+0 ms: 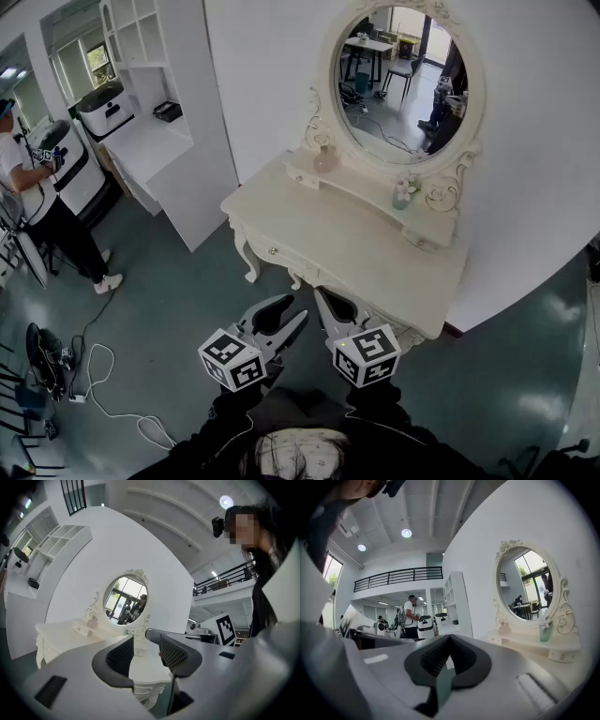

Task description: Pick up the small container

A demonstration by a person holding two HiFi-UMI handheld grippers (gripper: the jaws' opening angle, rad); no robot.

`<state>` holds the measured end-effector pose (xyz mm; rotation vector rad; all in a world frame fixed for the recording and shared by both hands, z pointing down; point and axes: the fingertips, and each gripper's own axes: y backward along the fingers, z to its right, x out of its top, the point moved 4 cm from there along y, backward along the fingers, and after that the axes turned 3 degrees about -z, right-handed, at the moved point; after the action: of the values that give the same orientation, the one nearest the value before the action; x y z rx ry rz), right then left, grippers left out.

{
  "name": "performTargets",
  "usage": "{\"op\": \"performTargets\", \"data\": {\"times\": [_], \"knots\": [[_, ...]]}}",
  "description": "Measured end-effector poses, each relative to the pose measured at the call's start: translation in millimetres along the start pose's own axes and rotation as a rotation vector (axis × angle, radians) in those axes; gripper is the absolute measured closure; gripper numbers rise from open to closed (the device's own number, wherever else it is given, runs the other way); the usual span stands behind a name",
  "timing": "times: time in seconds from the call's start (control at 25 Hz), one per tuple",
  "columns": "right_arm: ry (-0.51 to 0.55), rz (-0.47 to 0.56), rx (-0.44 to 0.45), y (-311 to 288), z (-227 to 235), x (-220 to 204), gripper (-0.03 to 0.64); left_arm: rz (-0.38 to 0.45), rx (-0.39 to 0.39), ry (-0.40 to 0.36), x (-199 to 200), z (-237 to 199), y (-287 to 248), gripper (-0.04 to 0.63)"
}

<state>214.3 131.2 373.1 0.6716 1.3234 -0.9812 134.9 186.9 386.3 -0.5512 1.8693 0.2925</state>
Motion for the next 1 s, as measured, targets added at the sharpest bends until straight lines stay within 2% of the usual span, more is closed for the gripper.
{"op": "performTargets", "data": {"times": [1.0], "knots": [[0.017, -0.008, 0.033, 9.2, 57.5, -7.6, 0.607, 0.008, 0.041, 0.030, -14.1, 4.9, -54.5, 0.418]]}}
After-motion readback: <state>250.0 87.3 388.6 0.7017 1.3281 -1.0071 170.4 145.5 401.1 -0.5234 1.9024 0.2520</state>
